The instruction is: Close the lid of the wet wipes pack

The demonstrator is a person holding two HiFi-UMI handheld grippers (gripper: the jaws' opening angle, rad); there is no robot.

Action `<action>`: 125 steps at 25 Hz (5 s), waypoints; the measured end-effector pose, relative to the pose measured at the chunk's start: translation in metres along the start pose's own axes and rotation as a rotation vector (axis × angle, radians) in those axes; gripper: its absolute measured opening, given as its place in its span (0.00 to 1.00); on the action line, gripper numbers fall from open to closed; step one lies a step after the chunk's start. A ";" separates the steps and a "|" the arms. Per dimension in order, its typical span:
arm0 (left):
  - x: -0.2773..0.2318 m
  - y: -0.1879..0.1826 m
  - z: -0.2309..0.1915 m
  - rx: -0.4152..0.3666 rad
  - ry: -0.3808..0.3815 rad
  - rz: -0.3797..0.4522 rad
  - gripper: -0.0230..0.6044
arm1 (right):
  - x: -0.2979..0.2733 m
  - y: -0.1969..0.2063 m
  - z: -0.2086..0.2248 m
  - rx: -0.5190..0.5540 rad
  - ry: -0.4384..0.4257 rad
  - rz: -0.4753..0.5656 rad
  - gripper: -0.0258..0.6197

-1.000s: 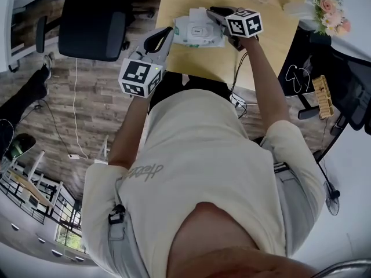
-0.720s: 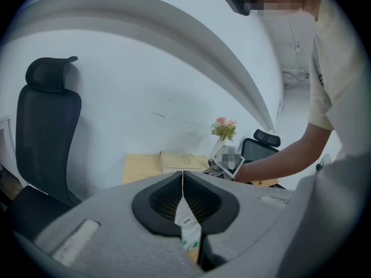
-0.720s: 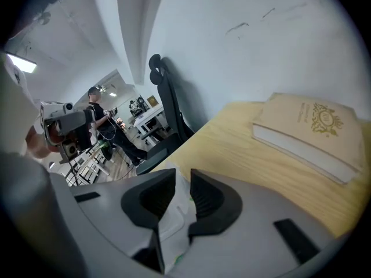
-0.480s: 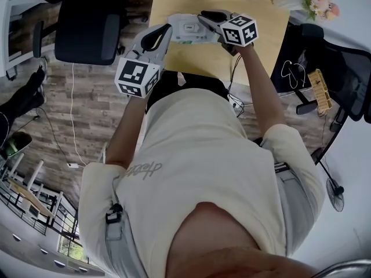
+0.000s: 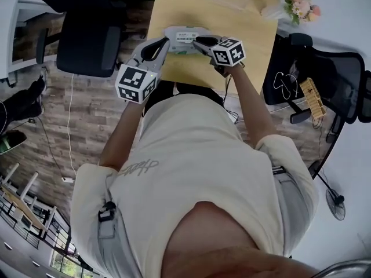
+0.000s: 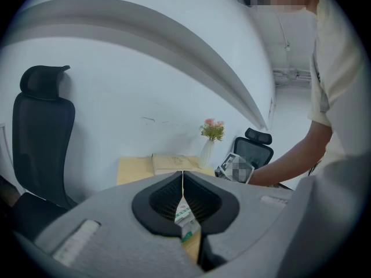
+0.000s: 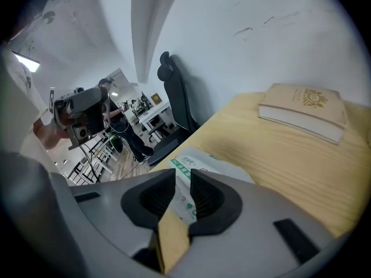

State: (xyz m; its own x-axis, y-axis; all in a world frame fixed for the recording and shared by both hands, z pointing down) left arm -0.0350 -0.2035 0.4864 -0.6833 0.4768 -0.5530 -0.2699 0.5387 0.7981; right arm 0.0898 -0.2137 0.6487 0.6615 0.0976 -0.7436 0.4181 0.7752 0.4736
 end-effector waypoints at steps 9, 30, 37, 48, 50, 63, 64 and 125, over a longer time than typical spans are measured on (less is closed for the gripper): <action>0.010 0.010 -0.011 0.036 -0.036 0.004 0.06 | -0.015 0.015 0.002 -0.030 0.011 -0.052 0.16; 0.021 0.032 -0.040 0.119 -0.071 0.039 0.06 | -0.038 0.022 0.017 -0.059 0.263 -0.239 0.04; 0.017 0.023 -0.047 0.096 -0.045 0.053 0.06 | -0.034 0.008 0.005 0.002 0.296 -0.272 0.04; 0.024 0.031 -0.064 0.121 -0.043 0.049 0.06 | -0.057 -0.006 0.001 0.061 0.305 -0.315 0.04; 0.024 0.034 -0.066 0.126 -0.046 0.046 0.06 | -0.058 -0.004 0.003 0.042 0.304 -0.308 0.04; 0.024 0.025 -0.061 0.104 -0.020 0.046 0.06 | -0.054 -0.009 0.001 -0.011 0.288 -0.216 0.04; 0.025 0.019 -0.060 0.096 -0.016 0.051 0.06 | -0.048 -0.011 0.000 -0.022 0.280 -0.178 0.04; 0.060 -0.240 0.012 -0.314 0.023 0.374 0.06 | 0.370 -0.161 -0.128 0.257 0.633 0.866 0.04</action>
State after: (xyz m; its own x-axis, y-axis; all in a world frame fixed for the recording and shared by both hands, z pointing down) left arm -0.0031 -0.2956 0.2587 -0.7863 0.5803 -0.2120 -0.1925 0.0960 0.9766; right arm 0.1874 -0.2228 0.2369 0.3848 0.9043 -0.1848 0.1324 0.1441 0.9807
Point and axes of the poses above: the fingertips, and each gripper's own axes: x backward along the fingers, z to its right, y out of its underside, the point moved 2 cm from there along x, backward along the fingers, and after that the axes turned 13 degrees about -z, right-handed, at the moved point
